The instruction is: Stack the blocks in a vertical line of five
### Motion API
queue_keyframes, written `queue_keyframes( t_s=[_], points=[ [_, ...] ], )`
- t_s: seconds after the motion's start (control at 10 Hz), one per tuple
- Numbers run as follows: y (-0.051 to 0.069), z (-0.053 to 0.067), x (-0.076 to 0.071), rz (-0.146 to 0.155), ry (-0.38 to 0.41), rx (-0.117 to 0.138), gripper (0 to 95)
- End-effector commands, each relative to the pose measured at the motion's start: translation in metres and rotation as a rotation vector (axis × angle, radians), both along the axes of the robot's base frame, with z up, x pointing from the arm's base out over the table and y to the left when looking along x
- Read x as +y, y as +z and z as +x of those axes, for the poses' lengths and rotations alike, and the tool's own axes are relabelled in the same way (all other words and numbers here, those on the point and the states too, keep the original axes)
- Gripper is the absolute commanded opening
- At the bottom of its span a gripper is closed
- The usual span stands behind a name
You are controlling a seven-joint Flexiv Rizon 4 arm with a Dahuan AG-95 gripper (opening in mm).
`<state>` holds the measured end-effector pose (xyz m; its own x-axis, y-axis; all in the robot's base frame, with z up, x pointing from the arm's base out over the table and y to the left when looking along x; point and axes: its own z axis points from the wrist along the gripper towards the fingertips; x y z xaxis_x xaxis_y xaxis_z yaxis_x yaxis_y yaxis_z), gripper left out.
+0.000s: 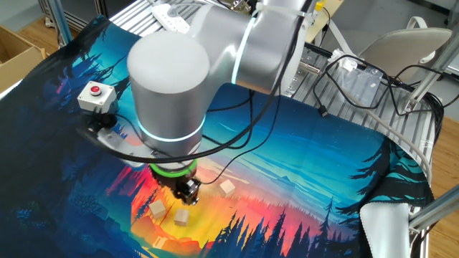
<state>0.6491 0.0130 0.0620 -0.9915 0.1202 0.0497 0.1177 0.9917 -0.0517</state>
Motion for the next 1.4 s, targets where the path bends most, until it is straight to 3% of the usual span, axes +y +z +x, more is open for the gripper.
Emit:
queue_keyframes(
  t_s=[0.1, 0.5, 1.1, 1.4],
  points=[
    [0.002, 0.009, -0.004, 0.000, -0.064, -0.004, 57.0],
    [-0.004, 0.022, -0.010, 0.006, -0.171, -0.020, 57.0],
    [-0.016, 0.044, -0.021, 0.023, -0.193, -0.020, 57.0],
    [-0.024, 0.046, -0.026, 0.032, -0.202, -0.029, 57.0]
  ],
)
